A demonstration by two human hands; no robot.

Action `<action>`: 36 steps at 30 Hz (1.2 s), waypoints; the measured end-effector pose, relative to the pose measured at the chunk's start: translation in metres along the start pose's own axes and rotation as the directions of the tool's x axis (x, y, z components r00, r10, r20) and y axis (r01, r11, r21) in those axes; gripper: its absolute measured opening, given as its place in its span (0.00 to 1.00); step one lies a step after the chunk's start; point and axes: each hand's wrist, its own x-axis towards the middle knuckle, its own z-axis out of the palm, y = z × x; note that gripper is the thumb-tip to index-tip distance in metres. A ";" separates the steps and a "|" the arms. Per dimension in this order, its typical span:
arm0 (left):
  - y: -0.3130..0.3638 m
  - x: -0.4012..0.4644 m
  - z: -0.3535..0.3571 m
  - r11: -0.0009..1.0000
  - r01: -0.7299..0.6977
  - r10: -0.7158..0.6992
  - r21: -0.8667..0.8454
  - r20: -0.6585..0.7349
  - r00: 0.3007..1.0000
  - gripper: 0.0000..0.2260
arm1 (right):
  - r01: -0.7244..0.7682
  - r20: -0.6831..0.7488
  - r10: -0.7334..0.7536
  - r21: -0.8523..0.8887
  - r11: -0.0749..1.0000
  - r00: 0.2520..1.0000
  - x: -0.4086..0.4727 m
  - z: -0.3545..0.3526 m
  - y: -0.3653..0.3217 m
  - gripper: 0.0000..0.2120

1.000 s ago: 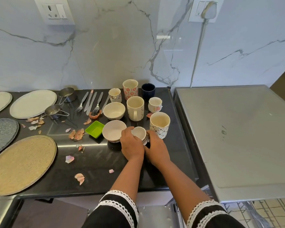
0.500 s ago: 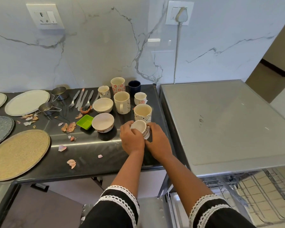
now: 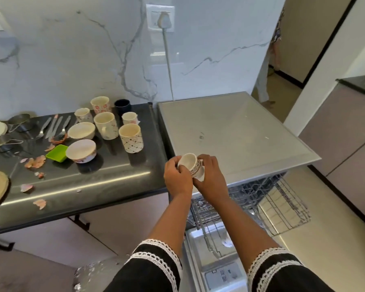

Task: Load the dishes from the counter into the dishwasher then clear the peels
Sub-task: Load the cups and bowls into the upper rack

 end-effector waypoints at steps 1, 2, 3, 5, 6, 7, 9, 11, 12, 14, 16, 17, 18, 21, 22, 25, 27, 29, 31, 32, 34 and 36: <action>-0.001 -0.011 0.007 1.000 0.020 -0.020 -0.016 0.017 1.000 0.13 | -0.010 -0.006 0.010 -0.011 1.000 1.000 -0.007 -0.009 0.008 0.27; -0.003 -0.022 0.015 0.999 0.039 -0.039 -0.026 0.036 0.999 0.13 | -0.022 -0.011 0.022 -0.021 1.000 1.000 -0.013 -0.017 0.015 0.27; -0.004 -0.034 0.022 0.998 0.053 -0.051 -0.031 0.060 0.997 0.14 | -0.030 -0.019 0.029 -0.032 0.999 0.999 -0.020 -0.025 0.023 0.27; -0.006 -0.054 0.034 0.997 0.068 -0.065 -0.037 0.093 0.994 0.14 | -0.036 -0.031 0.034 -0.066 0.997 0.999 -0.031 -0.040 0.037 0.27; -0.005 -0.065 0.040 0.996 0.083 -0.078 -0.043 0.109 0.991 0.14 | -0.046 -0.033 0.043 -0.082 0.996 0.999 -0.037 -0.048 0.045 0.27; -0.006 -0.074 0.045 0.993 0.106 -0.099 -0.048 0.135 0.986 0.13 | -0.060 -0.030 0.058 -0.092 0.994 0.998 -0.042 -0.055 0.052 0.27; -0.010 -0.089 0.054 0.988 0.152 -0.140 -0.035 0.233 0.962 0.09 | -0.081 -0.029 0.078 -0.124 0.989 0.997 -0.051 -0.068 0.065 0.26; -0.018 -0.102 0.062 0.968 0.247 -0.211 -0.047 0.384 0.899 0.14 | -0.093 -0.026 0.090 -0.162 0.982 0.996 -0.063 -0.079 0.081 0.27; -0.024 -0.107 0.064 0.956 0.291 -0.242 -0.037 0.460 0.854 0.22 | -0.096 -0.019 0.094 -0.178 0.979 0.995 -0.068 -0.082 0.090 0.28; -0.032 -0.117 0.065 0.950 0.311 -0.269 0.026 0.573 0.774 0.31 | -0.101 0.002 0.104 -0.212 0.972 0.995 -0.079 -0.085 0.105 0.28; -0.038 -0.128 0.065 0.945 0.324 -0.283 0.050 0.622 0.730 0.27 | -0.138 0.029 0.148 -0.221 0.965 0.989 -0.087 -0.083 0.121 0.28; -0.044 -0.131 0.067 0.938 0.341 -0.307 0.066 0.617 0.724 0.25 | -0.165 0.046 0.179 -0.218 0.962 0.983 -0.089 -0.081 0.127 0.27; -0.050 -0.134 0.068 0.928 0.363 -0.335 0.081 0.607 0.720 0.26 | -0.191 0.061 0.207 -0.210 0.959 0.976 -0.091 -0.078 0.134 0.27; -0.067 -0.139 0.075 0.898 0.409 -0.423 0.161 0.570 0.704 0.33 | -0.233 0.118 0.260 -0.202 0.951 0.958 -0.096 -0.069 0.149 0.28; -0.073 -0.138 0.078 0.892 0.406 -0.444 0.200 0.557 0.702 0.33 | -0.235 0.135 0.266 -0.208 0.949 0.955 -0.097 -0.066 0.155 0.28; -0.091 -0.132 0.087 0.895 0.357 -0.446 0.268 0.541 0.713 0.31 | -0.243 0.184 0.291 -0.244 0.939 0.939 -0.095 -0.055 0.170 0.29; -0.103 -0.124 0.095 0.882 0.362 -0.471 0.304 0.515 0.716 0.28 | -0.235 0.234 0.301 -0.272 0.933 0.924 -0.090 -0.047 0.184 0.30; -0.115 -0.115 0.104 0.866 0.386 -0.499 0.318 0.491 0.714 0.24 | -0.238 0.287 0.312 -0.264 0.935 0.906 -0.084 -0.040 0.196 0.33; -0.127 -0.107 0.113 0.864 0.394 -0.503 0.313 0.487 0.714 0.21 | -0.210 0.330 0.300 -0.282 0.936 0.895 -0.076 -0.032 0.212 0.33; -0.134 -0.104 0.118 0.863 0.387 -0.504 0.326 0.486 0.714 0.18 | -0.188 0.352 0.295 -0.308 0.933 0.888 -0.073 -0.027 0.220 0.33; -0.149 -0.096 0.126 0.865 0.328 -0.489 0.381 0.489 0.722 0.13 | -0.153 0.403 0.290 -0.339 0.928 0.868 -0.064 -0.018 0.233 0.32; -0.167 -0.088 0.136 0.854 0.249 -0.478 0.457 0.498 0.724 0.11 | -0.128 0.444 0.290 -0.359 0.925 0.848 -0.054 -0.007 0.248 0.32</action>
